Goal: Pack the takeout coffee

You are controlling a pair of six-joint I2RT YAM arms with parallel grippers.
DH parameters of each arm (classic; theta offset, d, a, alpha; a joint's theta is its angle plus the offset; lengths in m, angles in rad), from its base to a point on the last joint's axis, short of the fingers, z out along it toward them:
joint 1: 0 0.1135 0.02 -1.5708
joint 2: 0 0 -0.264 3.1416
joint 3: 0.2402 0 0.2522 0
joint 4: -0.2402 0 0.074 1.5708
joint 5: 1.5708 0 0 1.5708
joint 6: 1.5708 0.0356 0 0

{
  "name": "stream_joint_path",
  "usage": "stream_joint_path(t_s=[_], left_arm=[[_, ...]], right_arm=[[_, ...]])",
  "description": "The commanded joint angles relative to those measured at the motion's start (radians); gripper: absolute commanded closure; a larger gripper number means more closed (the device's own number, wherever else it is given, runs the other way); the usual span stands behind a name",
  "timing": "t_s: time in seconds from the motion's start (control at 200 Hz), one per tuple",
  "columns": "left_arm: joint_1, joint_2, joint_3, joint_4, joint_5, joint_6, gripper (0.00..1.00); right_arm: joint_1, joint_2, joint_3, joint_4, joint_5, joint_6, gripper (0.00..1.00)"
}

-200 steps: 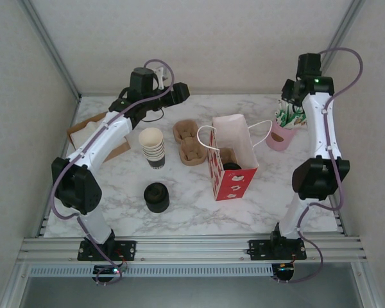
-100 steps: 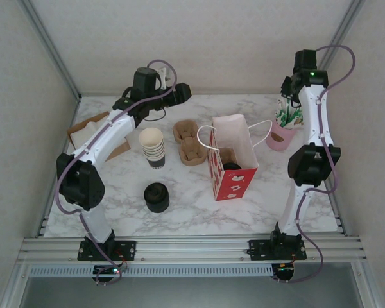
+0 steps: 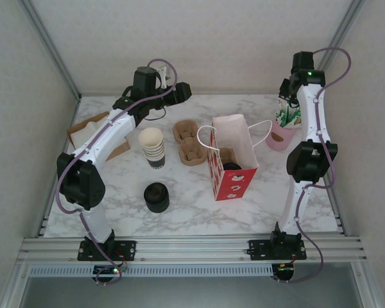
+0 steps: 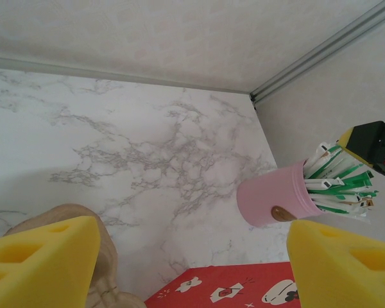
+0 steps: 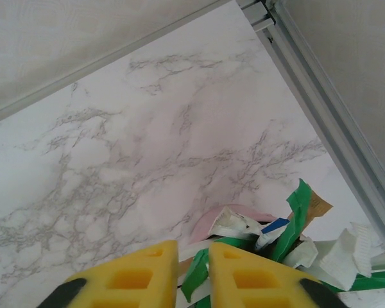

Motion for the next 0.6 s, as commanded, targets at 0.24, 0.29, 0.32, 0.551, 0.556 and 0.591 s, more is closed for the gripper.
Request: stream_joint_path(t_s=[0.24, 0.29, 0.32, 0.551, 0.556, 0.591], left_arm=[[-0.01, 0.023, 0.049, -0.006, 0.021, 0.017, 0.24], [-0.01, 0.019, 0.048, -0.006, 0.021, 0.017, 0.24], [-0.01, 0.017, 0.047, -0.006, 0.022, 0.017, 0.24], [-0.013, -0.016, 0.029, 0.007, 0.038, 0.008, 0.24], [-0.013, -0.017, 0.03, 0.008, 0.038, 0.008, 0.24], [-0.014, -0.022, 0.025, 0.009, 0.039, 0.007, 0.24]], right_arm=[[-0.01, -0.014, 0.034, -0.035, 0.0, -0.017, 0.95], [-0.008, -0.029, 0.029, -0.035, 0.004, -0.019, 0.96], [-0.009, -0.037, 0.025, -0.038, 0.004, -0.019, 0.96], [-0.008, -0.144, -0.026, -0.033, 0.015, -0.021, 1.0], [-0.007, -0.145, -0.027, -0.033, 0.016, -0.021, 1.0], [-0.007, -0.163, -0.035, -0.032, 0.016, -0.023, 1.0]])
